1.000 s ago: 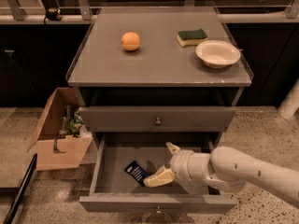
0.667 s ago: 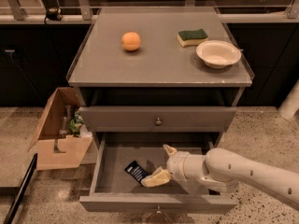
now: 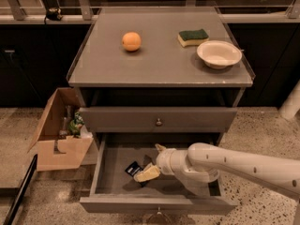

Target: Pick rxbar blueberry from middle drawer and place on counter

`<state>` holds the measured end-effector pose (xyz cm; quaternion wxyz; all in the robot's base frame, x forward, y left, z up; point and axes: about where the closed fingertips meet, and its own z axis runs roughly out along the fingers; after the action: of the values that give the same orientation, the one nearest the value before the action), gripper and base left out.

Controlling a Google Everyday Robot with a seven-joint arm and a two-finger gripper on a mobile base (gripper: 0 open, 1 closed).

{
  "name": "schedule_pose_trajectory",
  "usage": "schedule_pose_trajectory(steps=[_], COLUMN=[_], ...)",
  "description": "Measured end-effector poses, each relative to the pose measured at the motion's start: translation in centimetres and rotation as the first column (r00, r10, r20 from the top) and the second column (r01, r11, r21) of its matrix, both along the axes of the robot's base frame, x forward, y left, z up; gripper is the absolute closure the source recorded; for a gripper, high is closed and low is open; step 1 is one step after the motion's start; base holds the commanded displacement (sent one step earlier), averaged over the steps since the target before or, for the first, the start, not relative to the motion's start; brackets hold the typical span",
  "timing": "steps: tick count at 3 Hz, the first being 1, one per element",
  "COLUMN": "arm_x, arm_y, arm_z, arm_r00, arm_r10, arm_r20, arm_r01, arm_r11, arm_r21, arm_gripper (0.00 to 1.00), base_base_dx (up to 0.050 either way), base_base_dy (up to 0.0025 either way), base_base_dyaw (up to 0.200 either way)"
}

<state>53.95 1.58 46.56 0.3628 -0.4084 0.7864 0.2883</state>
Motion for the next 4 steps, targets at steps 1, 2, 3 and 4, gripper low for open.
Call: schedule_pose_trajectory(steps=[1,2,3,4], arm_x=[0.0,0.2,0.5,0.7], arm_y=[0.0,1.3,2.5,3.6], arm_z=[-0.1,-1.4,-2.8,-4.1], arm_r00=[1.0,0.9995,0.9986,0.9989], arm_r10=[-0.001,0.018,0.024,-0.01], arm_r20=[-0.001,-0.027,-0.047,-0.046], arm_r01=[0.001,-0.017,-0.022,0.011], arm_r11=[1.0,1.0,0.999,1.0], arm_r21=[0.001,0.015,0.03,0.026], arm_gripper=[0.0,0.0,0.0,0.0], base_base_dx=[0.0,0.0,0.0,0.0], base_base_dy=[0.0,0.0,0.0,0.0], base_base_dyaw=[0.0,0.0,0.0,0.0])
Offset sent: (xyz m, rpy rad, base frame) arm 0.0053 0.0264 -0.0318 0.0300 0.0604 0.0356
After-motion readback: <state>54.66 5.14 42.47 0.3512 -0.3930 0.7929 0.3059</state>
